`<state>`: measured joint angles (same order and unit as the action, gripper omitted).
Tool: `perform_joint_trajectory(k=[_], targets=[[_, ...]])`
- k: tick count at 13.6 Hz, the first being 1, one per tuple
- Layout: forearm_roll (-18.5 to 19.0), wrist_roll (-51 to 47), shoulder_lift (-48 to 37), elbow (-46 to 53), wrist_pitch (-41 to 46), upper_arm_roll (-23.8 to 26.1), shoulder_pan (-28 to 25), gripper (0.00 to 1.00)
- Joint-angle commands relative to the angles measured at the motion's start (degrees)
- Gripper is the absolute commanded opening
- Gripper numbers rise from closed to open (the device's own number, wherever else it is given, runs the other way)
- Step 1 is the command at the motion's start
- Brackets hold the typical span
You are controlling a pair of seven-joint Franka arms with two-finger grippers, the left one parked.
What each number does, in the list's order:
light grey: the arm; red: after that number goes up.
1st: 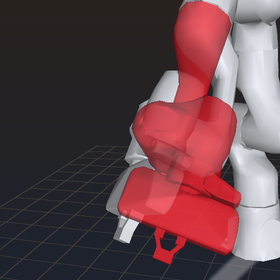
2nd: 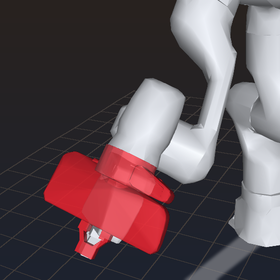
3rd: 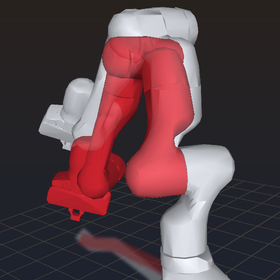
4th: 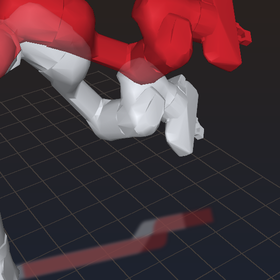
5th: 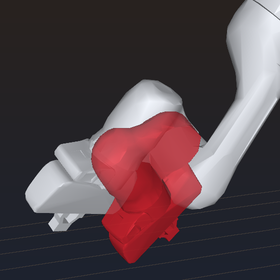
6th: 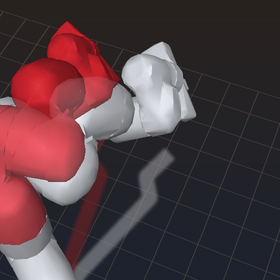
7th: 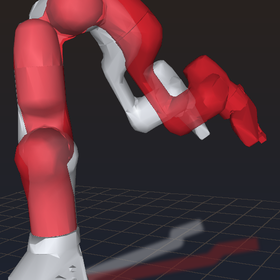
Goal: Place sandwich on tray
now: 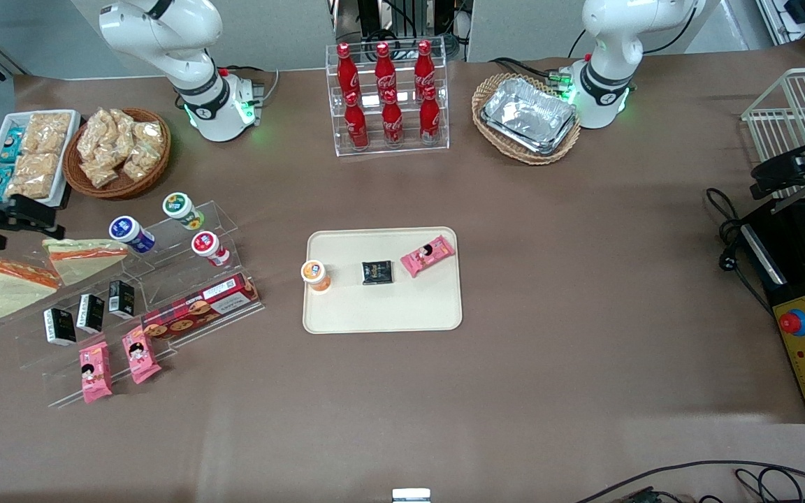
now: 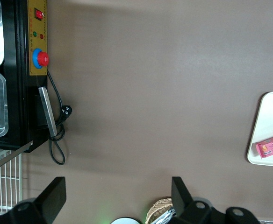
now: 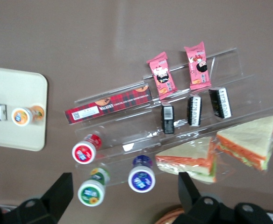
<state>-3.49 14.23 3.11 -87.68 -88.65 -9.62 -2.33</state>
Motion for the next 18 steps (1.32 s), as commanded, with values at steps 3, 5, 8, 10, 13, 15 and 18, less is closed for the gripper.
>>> perform_joint_trajectory(k=[3, 5, 8, 10, 13, 15, 18], targets=[[-0.90, 19.57, 0.50, 0.93, -0.12, -3.55, 1.27, 1.00], [-0.73, 24.94, 0.50, 0.85, -0.12, -4.96, 1.27, 1.00], [-0.38, 34.78, 0.50, 0.58, -0.20, -7.77, 1.27, 1.00], [0.15, 40.41, 0.50, 0.41, -0.90, -8.22, 1.36, 1.00], [0.85, 51.65, 0.67, 0.14, -1.08, -8.66, 1.36, 1.00], [0.94, 60.08, 1.37, -0.29, -2.22, -8.75, 1.97, 1.00], [1.20, 74.50, 3.04, -0.30, -4.33, -8.75, 3.20, 1.00]])
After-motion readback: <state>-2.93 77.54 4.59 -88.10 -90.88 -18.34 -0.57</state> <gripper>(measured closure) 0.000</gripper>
